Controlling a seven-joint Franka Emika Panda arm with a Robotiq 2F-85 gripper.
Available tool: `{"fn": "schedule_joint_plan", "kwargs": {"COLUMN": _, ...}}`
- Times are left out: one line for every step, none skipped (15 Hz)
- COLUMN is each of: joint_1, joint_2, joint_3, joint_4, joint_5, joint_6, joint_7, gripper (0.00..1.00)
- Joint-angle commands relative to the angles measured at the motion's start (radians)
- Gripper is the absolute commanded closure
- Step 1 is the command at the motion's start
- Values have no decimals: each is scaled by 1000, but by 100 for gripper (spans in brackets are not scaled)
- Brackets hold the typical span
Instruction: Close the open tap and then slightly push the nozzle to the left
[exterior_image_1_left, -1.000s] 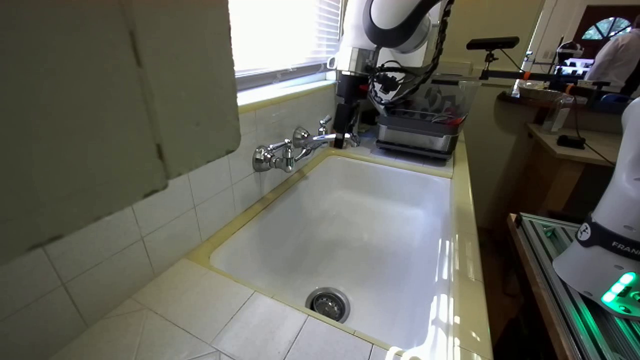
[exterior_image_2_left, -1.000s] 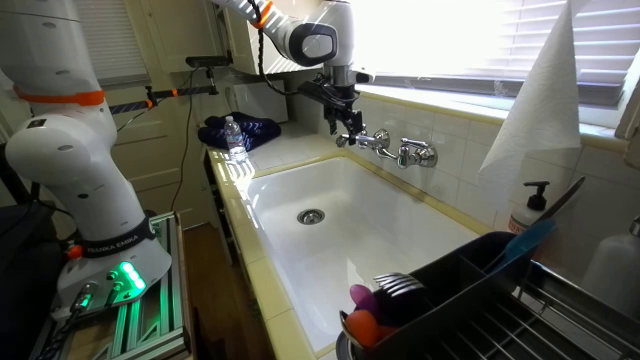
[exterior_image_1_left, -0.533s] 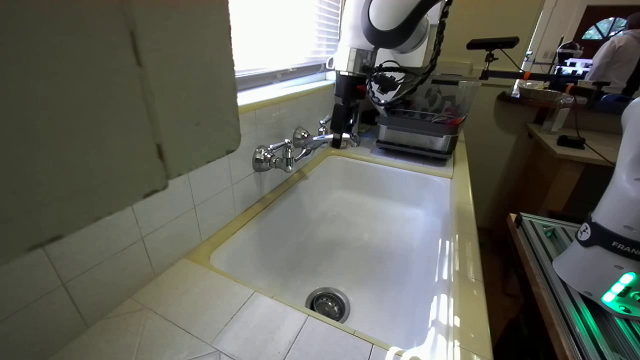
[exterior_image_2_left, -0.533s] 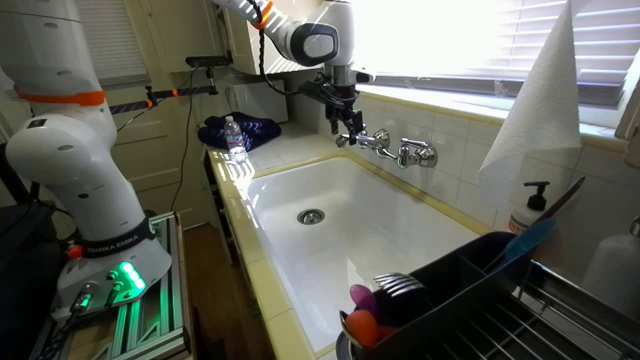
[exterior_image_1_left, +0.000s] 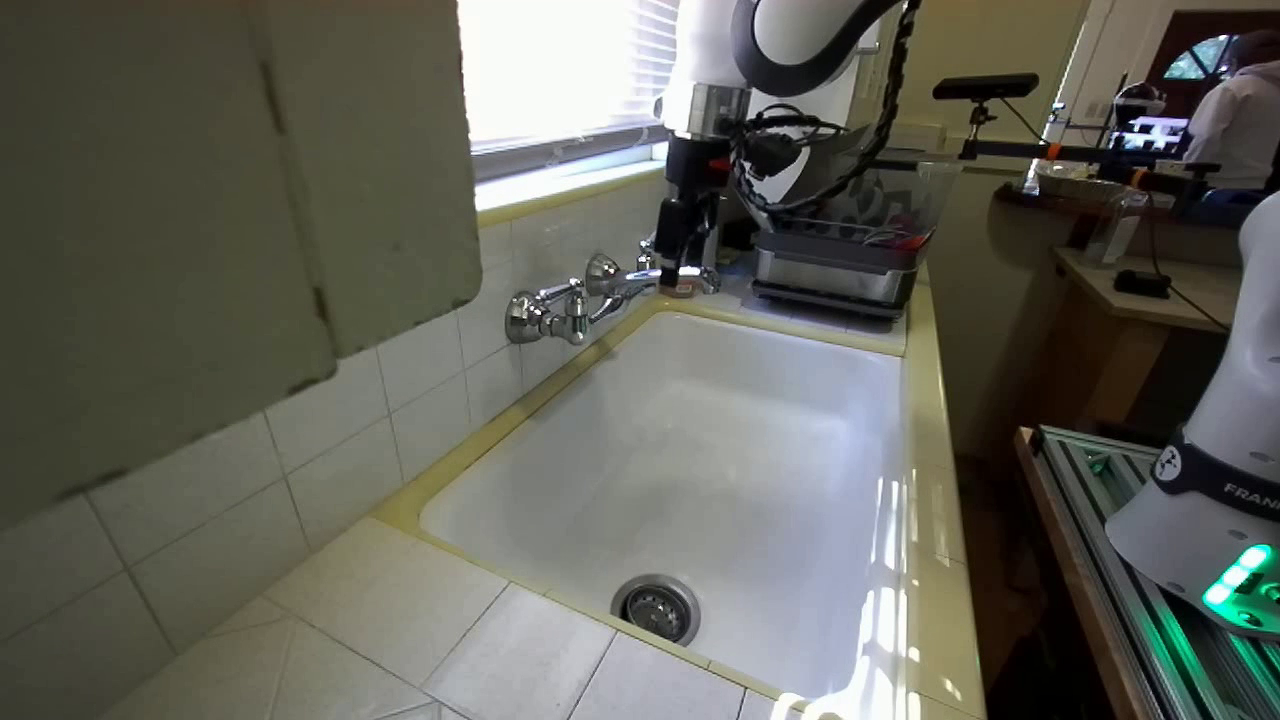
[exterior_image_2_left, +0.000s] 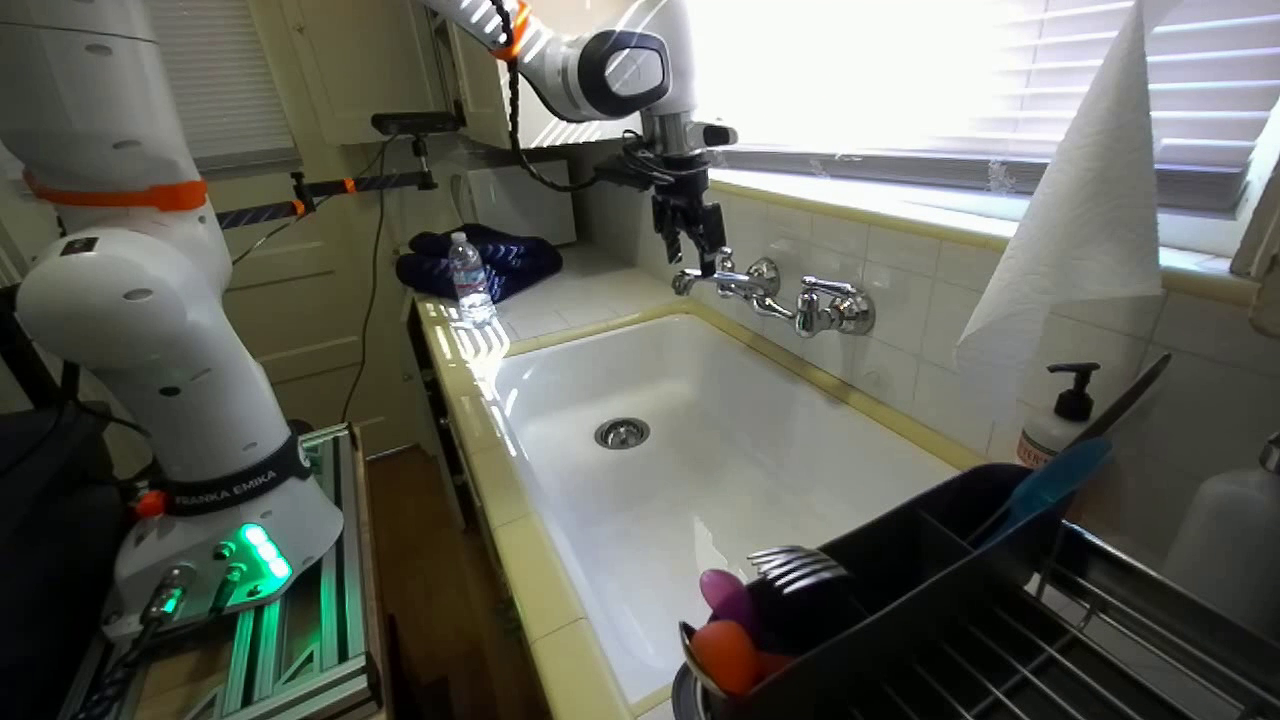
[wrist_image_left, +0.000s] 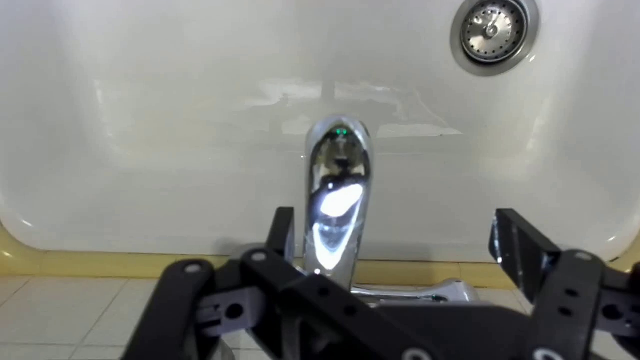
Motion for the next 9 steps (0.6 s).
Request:
{"fn": "schedule_joint_plan", "kwargs": {"joint_1": 16, "joint_2": -59, "joint_3": -2, "joint_4": -40, "joint_5": -59, "joint_6": -28, "joint_7": 91, "gripper": 0}}
{"fn": "schedule_joint_plan", "kwargs": {"joint_1": 16, "joint_2": -72, "joint_3": -2, "joint_4": -50, "joint_5": -65, "joint_6": -23, "joint_7": 112, "gripper": 0}}
{"fn": "schedule_joint_plan", "kwargs": {"joint_1": 16, "joint_2": -91, "joint_3": -2, "joint_4": -64, "joint_5": -64, "joint_6": -25, "joint_7": 119, "gripper": 0}}
{"fn": "schedule_joint_plan", "kwargs": {"joint_1": 15, "joint_2": -109, "joint_3": -3, "joint_4": -78, "joint_5": -73, "joint_6": -19, "joint_7": 140, "gripper": 0}}
{"fn": "schedule_joint_plan", "kwargs": {"joint_1": 12, "joint_2": -135, "joint_3": -3, "joint_4": -97, "joint_5": -70, "joint_6": -17, "joint_7": 147, "gripper": 0}}
{"fn": "schedule_joint_plan", "kwargs": {"joint_1": 9, "joint_2": -154, "joint_3": -4, "joint_4": -112, "joint_5": -72, "joint_6": -11, "joint_7": 159, "gripper": 0}}
{"fn": "schedule_joint_plan", "kwargs": {"joint_1": 6, "joint_2": -177, "joint_3": -4, "joint_4": -127, "joint_5": -75, "joint_6": -6, "joint_7": 173, "gripper": 0}}
{"fn": "schedule_joint_plan", "kwargs": {"joint_1": 1, "joint_2": -198, "joint_3": -5, "joint_4": -143, "joint_5": -77, "joint_6": 1, "joint_7": 184, "gripper": 0}}
{"fn": "schedule_joint_plan", "kwargs": {"joint_1": -3, "joint_2": -224, "joint_3": -5, "joint_4": -157, "joint_5": -81, "joint_6": 1, "joint_7": 196, "gripper": 0}}
